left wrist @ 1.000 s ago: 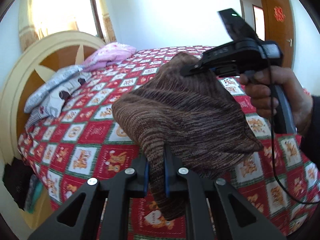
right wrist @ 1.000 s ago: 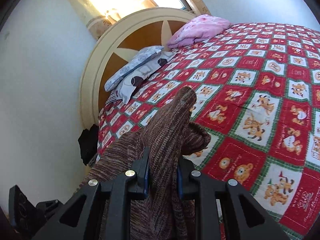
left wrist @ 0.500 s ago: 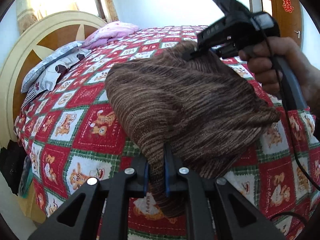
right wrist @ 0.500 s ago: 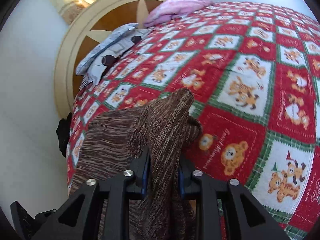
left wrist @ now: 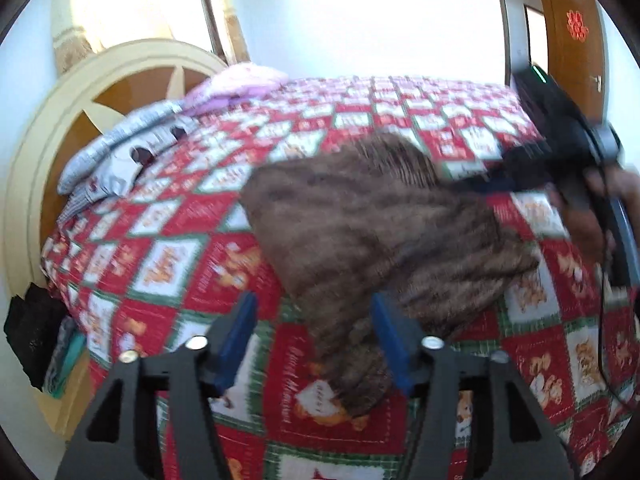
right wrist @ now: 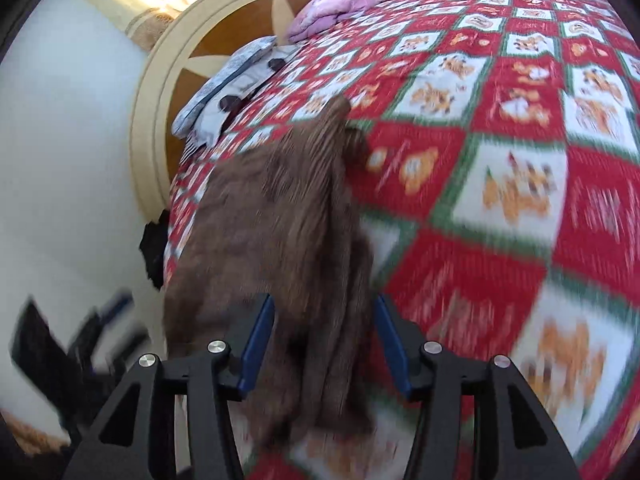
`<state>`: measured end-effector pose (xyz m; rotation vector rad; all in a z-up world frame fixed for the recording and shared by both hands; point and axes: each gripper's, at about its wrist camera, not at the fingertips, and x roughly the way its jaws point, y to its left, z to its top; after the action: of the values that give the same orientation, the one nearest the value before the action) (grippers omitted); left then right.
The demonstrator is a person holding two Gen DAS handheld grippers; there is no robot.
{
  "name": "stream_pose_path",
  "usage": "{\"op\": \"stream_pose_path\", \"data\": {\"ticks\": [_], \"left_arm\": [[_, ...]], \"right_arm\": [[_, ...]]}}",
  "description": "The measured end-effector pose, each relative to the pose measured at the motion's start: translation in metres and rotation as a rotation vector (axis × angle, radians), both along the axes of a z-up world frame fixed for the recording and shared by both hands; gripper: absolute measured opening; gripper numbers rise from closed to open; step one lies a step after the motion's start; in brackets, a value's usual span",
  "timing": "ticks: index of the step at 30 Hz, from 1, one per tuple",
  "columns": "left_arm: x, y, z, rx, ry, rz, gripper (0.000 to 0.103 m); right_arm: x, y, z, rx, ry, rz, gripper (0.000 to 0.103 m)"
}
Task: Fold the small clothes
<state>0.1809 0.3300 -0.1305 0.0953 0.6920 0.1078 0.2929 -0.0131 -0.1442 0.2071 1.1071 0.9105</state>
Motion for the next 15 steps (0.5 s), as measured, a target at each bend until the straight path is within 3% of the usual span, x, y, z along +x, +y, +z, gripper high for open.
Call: {"op": "stream_pose_path", "data": {"ticks": [3, 5, 6, 7, 9, 12, 15], "left_arm": [[0.001, 0.010, 0.015, 0.007, -0.078, 0.054, 0.087], [0.013, 0.013, 0.014, 0.040, -0.092, 0.078, 0.090], [0.022, 0.013, 0.009, 0.067, -0.087, 0.092, 0.090], [0.031, 0.014, 0.003, 0.085, -0.079, 0.105, 0.090], [0.045, 0.015, -0.012, 0.097, -0.053, 0.121, 0.090], [0.051, 0.015, -0.023, 0.091, -0.016, 0.140, 0.090], [0.050, 0.009, -0.025, 0.074, -0.013, 0.132, 0.097]], "right_arm": [[-0.023, -0.001, -0.005, -0.005, 0.008, 0.035, 0.053], [-0.033, 0.006, -0.009, -0.024, 0.005, 0.056, 0.053], [-0.037, 0.009, -0.010, -0.063, -0.025, 0.045, 0.040], [-0.040, 0.010, -0.010, -0.111, -0.063, 0.020, 0.010], [-0.040, 0.006, -0.005, -0.107, -0.065, 0.007, 0.009], [-0.043, -0.006, 0.017, -0.129, -0.148, -0.011, 0.009], [-0.032, -0.013, 0.008, -0.171, -0.111, -0.011, 0.009]]}}
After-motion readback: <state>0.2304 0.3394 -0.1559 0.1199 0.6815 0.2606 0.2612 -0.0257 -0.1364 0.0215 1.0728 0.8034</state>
